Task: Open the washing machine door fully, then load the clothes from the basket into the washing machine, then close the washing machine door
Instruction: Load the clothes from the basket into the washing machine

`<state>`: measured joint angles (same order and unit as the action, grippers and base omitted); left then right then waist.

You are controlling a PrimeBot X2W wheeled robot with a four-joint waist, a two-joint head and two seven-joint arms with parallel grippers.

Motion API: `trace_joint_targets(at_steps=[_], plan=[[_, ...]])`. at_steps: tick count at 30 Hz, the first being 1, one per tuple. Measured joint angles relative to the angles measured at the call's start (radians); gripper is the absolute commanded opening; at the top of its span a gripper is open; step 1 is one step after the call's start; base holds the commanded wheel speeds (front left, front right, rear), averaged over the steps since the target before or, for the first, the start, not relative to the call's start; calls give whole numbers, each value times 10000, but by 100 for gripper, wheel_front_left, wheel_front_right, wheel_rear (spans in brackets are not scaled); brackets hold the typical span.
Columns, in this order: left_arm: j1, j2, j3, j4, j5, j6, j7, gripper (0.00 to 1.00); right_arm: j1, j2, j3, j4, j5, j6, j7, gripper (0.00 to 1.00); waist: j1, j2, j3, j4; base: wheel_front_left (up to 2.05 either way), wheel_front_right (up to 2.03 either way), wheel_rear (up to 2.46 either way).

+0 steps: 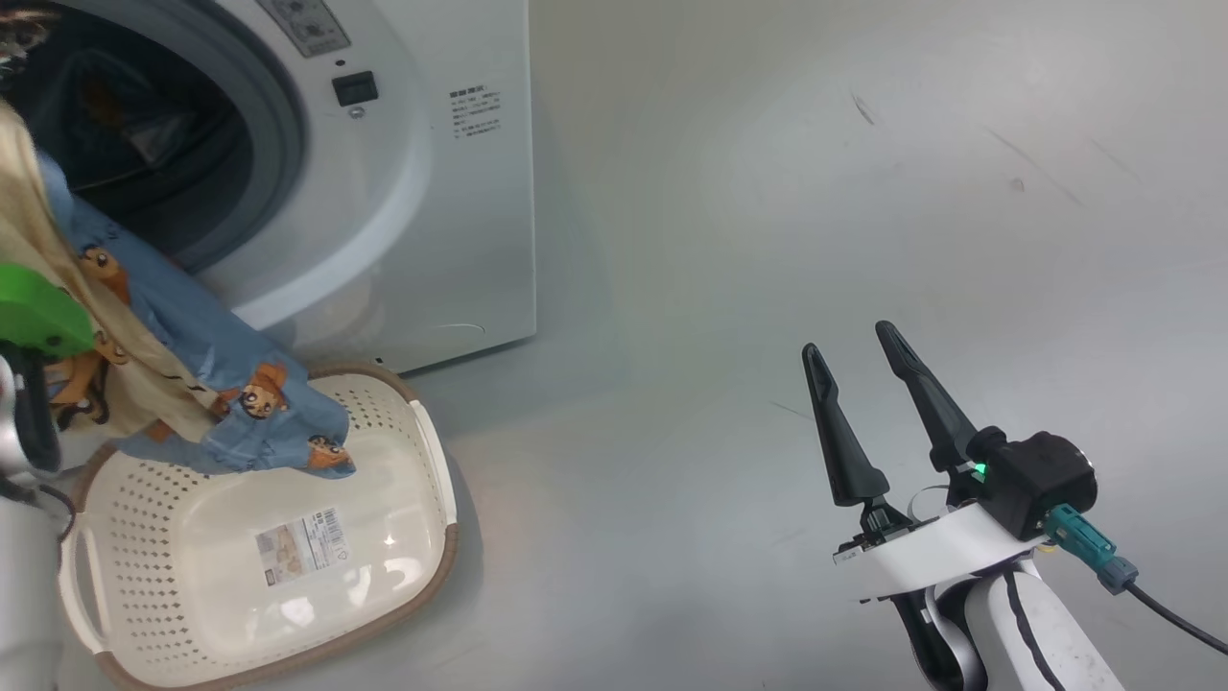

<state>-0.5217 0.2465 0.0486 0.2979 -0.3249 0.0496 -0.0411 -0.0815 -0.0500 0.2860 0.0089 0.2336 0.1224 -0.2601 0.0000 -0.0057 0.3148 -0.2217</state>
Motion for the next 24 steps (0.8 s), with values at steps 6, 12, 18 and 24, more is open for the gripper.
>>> trace_joint_targets(at_steps=[6, 12, 18, 24], plan=[[-1232, 489, 276, 819, -8, 42, 403, 0, -264, 10, 42, -21, 38, 0, 0, 100, 0, 0, 846, -457, 0, 0, 0], [-1993, 886, 435, 1645, 40, 54, 487, 0, -753, 17, 46, -59, 38, 0, 0, 100, 1, 0, 1637, -833, 0, 0, 0], [-3182, 963, 472, 2165, 188, 54, 366, 0, -830, 33, -19, -75, 36, 0, 0, 100, 1, 0, 2373, -1089, 0, 0, 0], [-4266, 949, 800, 2253, 50, 130, -520, 0, -1208, 54, 71, -38, 38, 0, 0, 100, 2, 0, 2796, -1140, 0, 0, 0]])
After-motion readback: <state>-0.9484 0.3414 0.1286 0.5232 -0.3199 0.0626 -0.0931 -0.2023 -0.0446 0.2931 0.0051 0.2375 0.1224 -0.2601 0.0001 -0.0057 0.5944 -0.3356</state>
